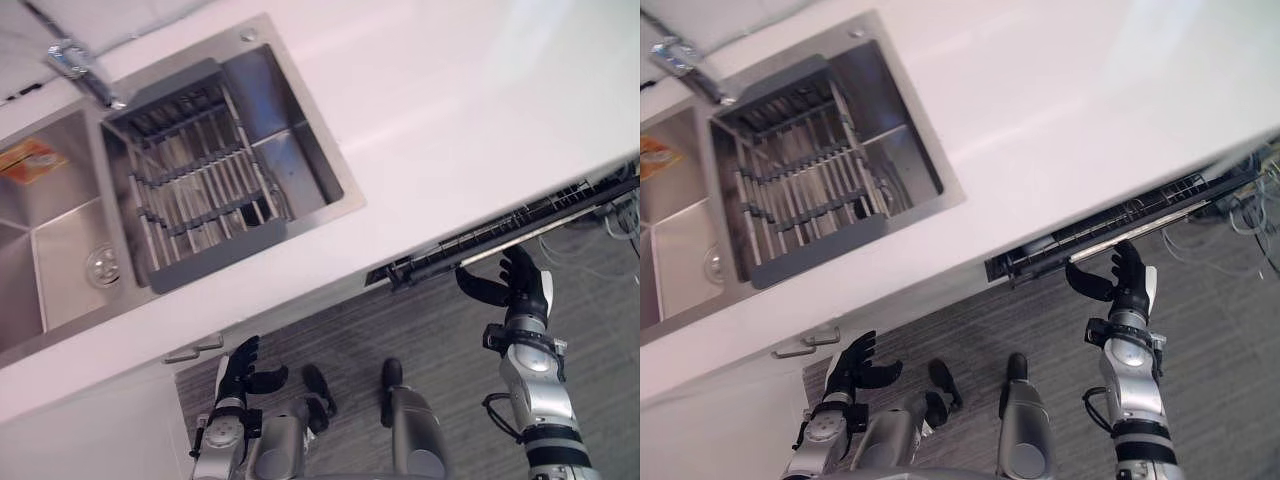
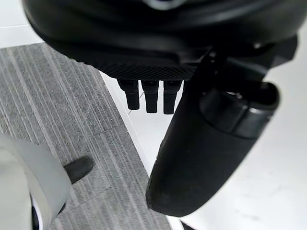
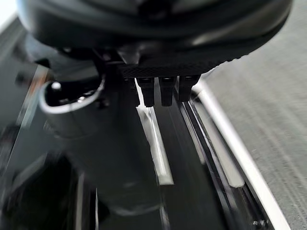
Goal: Walk over to the sink, pick up the cup, carry it to the dishwasher, place the cup inside the dishwasher, then close the dishwasher door
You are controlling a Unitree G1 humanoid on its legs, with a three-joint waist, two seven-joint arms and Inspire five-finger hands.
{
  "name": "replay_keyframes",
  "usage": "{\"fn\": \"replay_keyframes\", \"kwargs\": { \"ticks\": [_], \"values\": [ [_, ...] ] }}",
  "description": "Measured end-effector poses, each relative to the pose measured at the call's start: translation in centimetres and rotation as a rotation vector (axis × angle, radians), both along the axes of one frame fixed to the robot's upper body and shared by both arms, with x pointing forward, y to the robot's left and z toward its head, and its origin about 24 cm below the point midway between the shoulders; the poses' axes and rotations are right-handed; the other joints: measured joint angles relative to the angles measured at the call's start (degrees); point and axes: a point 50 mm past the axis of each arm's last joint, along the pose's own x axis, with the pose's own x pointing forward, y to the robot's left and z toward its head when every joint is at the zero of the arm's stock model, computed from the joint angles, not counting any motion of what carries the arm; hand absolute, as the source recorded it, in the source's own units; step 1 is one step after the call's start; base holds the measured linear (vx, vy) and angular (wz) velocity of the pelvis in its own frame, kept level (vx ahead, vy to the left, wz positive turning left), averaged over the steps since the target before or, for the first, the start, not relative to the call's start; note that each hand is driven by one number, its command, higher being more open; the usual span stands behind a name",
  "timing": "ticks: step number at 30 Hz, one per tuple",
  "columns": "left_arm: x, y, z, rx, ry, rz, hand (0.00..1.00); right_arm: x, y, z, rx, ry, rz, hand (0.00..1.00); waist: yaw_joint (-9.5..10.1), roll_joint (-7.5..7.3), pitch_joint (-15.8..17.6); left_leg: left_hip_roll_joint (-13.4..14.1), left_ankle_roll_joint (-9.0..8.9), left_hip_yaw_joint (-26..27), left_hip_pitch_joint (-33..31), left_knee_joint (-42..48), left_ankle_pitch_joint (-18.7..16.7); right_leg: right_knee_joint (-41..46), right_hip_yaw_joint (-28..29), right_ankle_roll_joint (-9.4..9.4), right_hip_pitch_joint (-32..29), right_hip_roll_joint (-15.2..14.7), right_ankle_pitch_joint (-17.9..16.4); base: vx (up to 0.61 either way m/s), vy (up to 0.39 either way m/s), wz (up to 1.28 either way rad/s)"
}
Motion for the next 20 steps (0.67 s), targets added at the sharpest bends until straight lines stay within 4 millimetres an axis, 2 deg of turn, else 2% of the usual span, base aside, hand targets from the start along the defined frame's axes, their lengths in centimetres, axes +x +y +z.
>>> {"fn": "replay_keyframes", "kwargs": {
  "ticks": [4,8,11,16,20],
  "values": [
    [-0.8,0.2,-0.8,0.013,0.053,-0.020,0.90,0.1,-1.9,-2.4,-0.047,0.144,-0.022,0.90,-0.88,0.26,-0.4,-2.1,-0.49,-7.1,2.9,-5.2,3.9,-2.4,-5.8,0.00,5.2,-1.0,0.0,0.02,-0.030,0.72],
    [-1.7,1.3,-1.6,0.040,0.109,-0.020,0.90,-1.6,-3.8,-4.8,-0.030,0.263,-0.110,0.90,-1.22,0.17,-3.1,-3.7,-0.59,-13.3,3.7,-8.6,6.9,-4.8,-11.3,0.00,8.8,-1.7,0.0,-0.04,0.003,0.72],
    [-2.4,2.2,-1.8,0.063,0.137,-0.015,0.90,-2.3,-4.2,-5.8,-0.027,0.311,-0.130,0.90,-0.75,0.25,-4.3,-4.0,-0.67,-15.9,5.1,-10.9,7.6,-5.4,-12.7,-0.11,10.1,-1.5,0.1,-0.06,0.005,0.35],
    [-3.4,3.5,-2.0,0.087,0.179,-0.010,0.90,-4.1,-2.5,-8.4,0.029,0.397,-0.095,0.90,-0.01,-0.49,-6.0,-4.0,-1.59,-18.3,6.7,-14.9,9.7,-6.5,-14.8,-0.01,11.2,-0.9,0.3,-0.08,0.002,0.21],
    [-4.7,3.8,-2.8,0.080,0.244,0.005,0.90,-6.7,-0.5,-11.1,0.106,0.480,-0.077,0.90,-0.06,-1.66,-7.5,-3.8,-1.78,-18.6,7.5,-16.0,10.1,-7.6,-14.9,-0.01,12.1,-0.5,0.7,0.00,0.000,0.03]
  ]
}}
